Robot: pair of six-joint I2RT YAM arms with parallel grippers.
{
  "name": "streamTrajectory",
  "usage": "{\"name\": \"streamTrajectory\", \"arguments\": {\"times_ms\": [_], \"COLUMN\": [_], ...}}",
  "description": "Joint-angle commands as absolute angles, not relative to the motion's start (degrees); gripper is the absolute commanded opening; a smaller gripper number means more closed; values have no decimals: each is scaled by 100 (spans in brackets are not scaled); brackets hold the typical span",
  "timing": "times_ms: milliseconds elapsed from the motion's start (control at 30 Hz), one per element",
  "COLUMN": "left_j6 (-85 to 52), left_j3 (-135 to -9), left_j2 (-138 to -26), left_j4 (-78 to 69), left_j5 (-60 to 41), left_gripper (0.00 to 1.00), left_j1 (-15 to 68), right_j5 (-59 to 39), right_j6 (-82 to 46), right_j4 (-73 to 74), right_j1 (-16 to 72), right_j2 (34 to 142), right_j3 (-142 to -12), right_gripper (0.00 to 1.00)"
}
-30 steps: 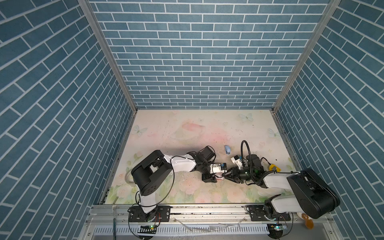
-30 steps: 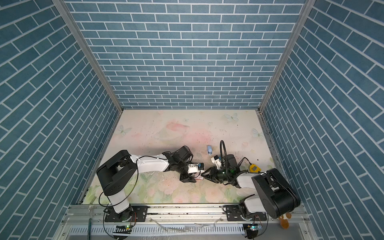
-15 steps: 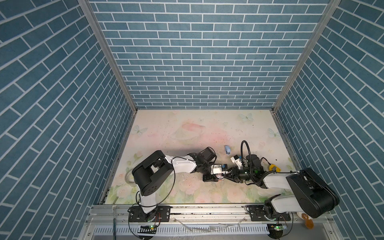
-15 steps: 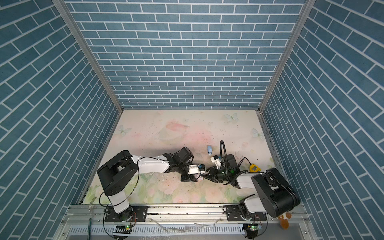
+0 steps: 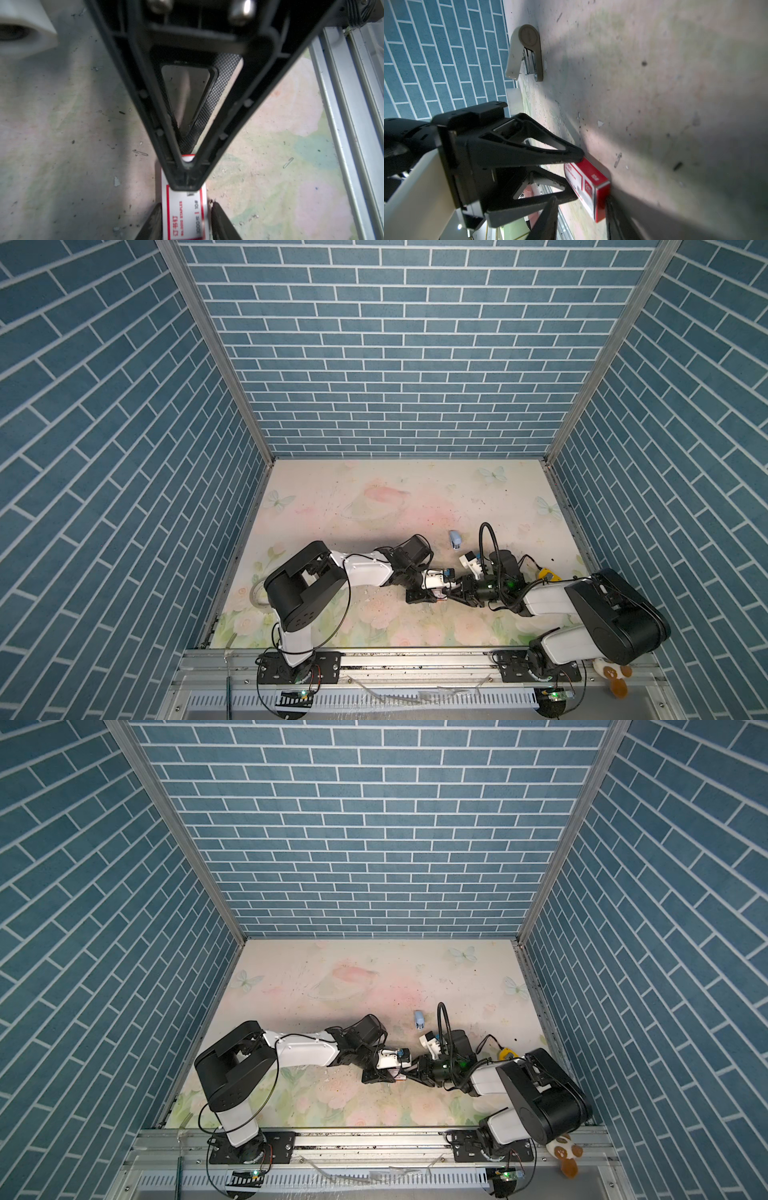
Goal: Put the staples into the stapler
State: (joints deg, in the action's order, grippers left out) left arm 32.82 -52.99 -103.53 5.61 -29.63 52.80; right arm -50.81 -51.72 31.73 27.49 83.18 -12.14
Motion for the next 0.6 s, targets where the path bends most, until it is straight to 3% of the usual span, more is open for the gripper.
{"name": "streamTrajectory", "arguments": {"times_ms": [0, 567], "left_j6": [3313, 3393], "left_j3": [-5164, -5204], "left_j2": [-10578, -10714], "left_j4": [844, 893], "left_j5": [-2866, -2922], "left_gripper": [39, 32], "left_j1": [5326, 5386], "right_j5": [-5100, -5120], "right_j6": [-5335, -5507], "right_j4": [3384, 3905], "right_j1": [2829, 2913], "right_j2": [8389, 8662], "right_j3": [-1135, -1132], "right_gripper": [38, 38]}}
